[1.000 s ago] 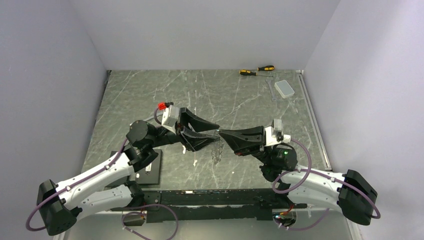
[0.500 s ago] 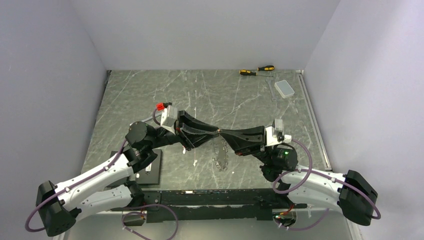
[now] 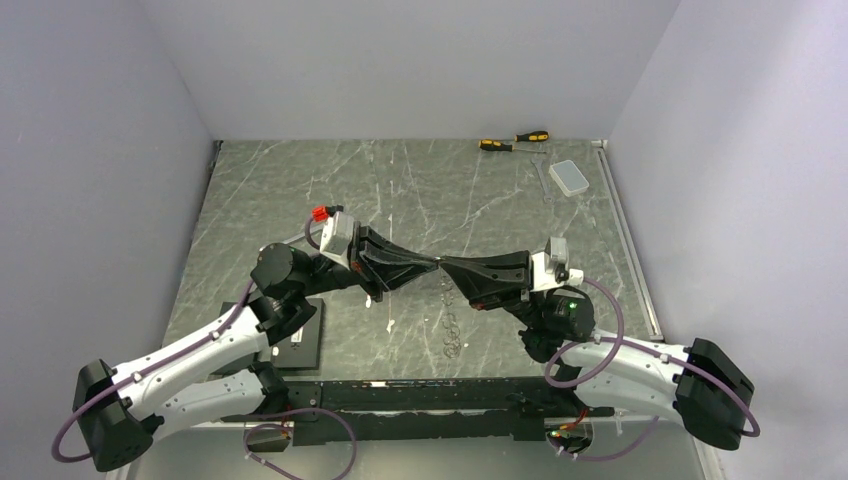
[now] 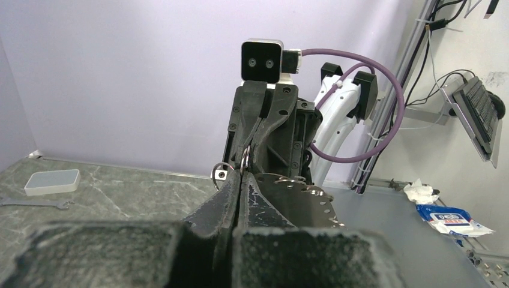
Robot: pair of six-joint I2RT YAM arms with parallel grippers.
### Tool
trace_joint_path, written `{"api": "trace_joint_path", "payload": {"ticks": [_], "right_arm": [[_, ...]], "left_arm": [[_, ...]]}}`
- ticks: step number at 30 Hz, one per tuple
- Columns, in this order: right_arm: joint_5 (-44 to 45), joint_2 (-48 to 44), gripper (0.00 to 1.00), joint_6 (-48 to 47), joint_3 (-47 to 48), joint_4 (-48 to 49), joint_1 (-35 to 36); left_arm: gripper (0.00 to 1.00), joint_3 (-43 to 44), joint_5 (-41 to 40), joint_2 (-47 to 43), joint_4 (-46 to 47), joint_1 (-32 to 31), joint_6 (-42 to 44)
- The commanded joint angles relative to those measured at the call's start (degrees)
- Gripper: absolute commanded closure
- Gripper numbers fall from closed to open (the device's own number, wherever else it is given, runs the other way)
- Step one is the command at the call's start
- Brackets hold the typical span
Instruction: Put the keys on the keyring
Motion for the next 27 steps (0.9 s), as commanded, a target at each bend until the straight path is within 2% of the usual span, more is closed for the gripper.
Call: {"api": "trace_joint_path", "payload": {"ticks": [1,7,10,11,12,13,15,18,22,27], "right_arm": [[-1.1,0.5,1.00,1.6,2.6,5.4,0.3],[-2.3,-0.3,1.00,1.0,2.8,2.0,0.2],[-2.4,-3.4,0.80,-1.6,2.6,-4.7,0.3],[-2.5,-5.1,0.71,-3.2,2.3,-7.5,0.3],[-2.2,-7.0,0.57,-5.6,2.2,-11.5,0.3],[-1.9,-9.2,0.50,-7.9,2.4,-17.9,0.3],[-1.4,-14.7,0.43,-13.1,3.5,-29.5,0.3],[-2.2,-20.1,0.39,-21.0,7.7,-47.9,0.3],[-5.0,-22.5,0.37,-30.7,15.4,-71.9,0.3],[-11.2,-18.7,0.44,-38.1,25.6,-94.7,0.3]], "left_arm": [[1.00,0.2,1.0,0.7,3.4,-0.3,-1.3],[1.00,1.8,1.8,0.5,-1.6,-0.3,-0.2],[1.00,4.1,0.6,0.0,-8.4,-0.3,1.2],[1.00,5.0,0.2,-0.2,-11.1,-0.3,1.8],[1.00,5.9,-0.1,-0.5,-13.5,-0.3,2.4],[1.00,6.7,-0.4,-0.8,-16.0,-0.3,2.9],[1.00,8.2,-1.0,-1.4,-21.0,-0.2,4.3],[1.00,10.4,-2.3,-1.8,-29.3,-0.2,6.7],[1.00,12.4,-1.8,-2.3,-36.6,-0.2,9.0],[1.00,16.4,-0.9,-0.8,-46.0,-0.2,13.1]]}}
